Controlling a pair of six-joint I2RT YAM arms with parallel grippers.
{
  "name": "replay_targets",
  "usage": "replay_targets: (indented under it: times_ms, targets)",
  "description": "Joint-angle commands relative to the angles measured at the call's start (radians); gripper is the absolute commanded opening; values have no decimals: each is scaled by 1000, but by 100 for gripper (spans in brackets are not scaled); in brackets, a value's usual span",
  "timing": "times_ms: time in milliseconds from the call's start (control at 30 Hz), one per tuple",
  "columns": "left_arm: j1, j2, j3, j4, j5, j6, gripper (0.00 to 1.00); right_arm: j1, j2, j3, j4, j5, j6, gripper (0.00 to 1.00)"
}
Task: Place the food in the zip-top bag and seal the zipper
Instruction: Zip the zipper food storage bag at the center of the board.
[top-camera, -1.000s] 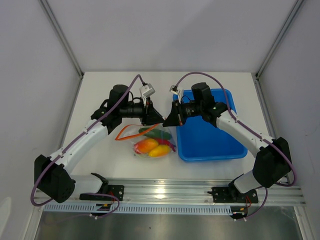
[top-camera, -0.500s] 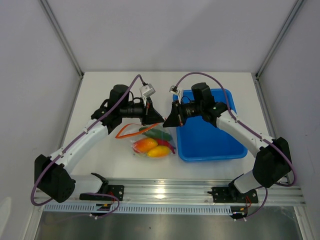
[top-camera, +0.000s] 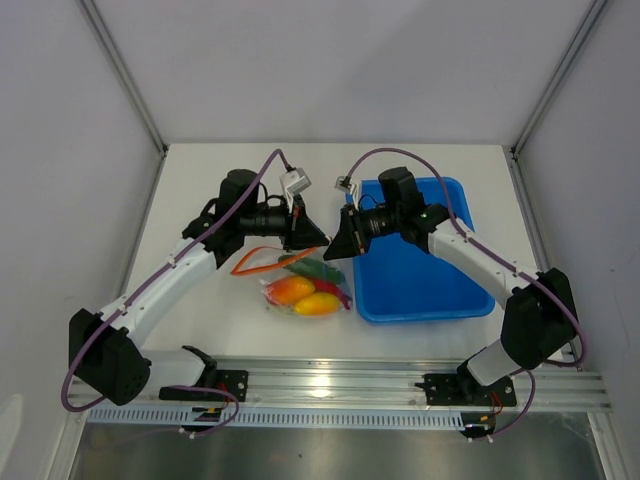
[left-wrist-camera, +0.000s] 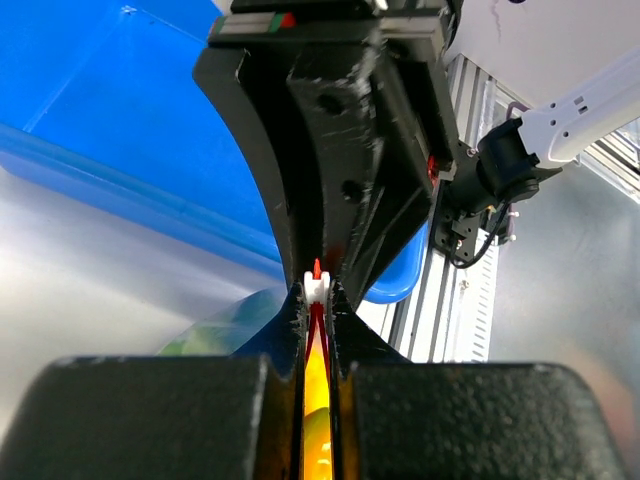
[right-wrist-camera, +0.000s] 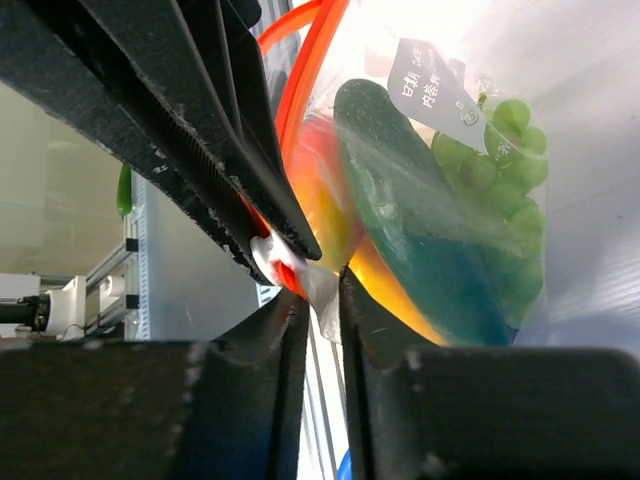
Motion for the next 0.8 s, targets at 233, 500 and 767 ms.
replay_targets:
  times_ms: [233,500,767]
  targets:
    - [-7,-14,19,20,22,-28,0,12,17,40,47,-51,18,0]
    - [-7,-35,-26,-19,-36,-23,1,-17,-74,-81,200,54,107,0]
    - [-7,-57,-70,-37,-53,-15,1,-19,-136,-203,354,68,214,0]
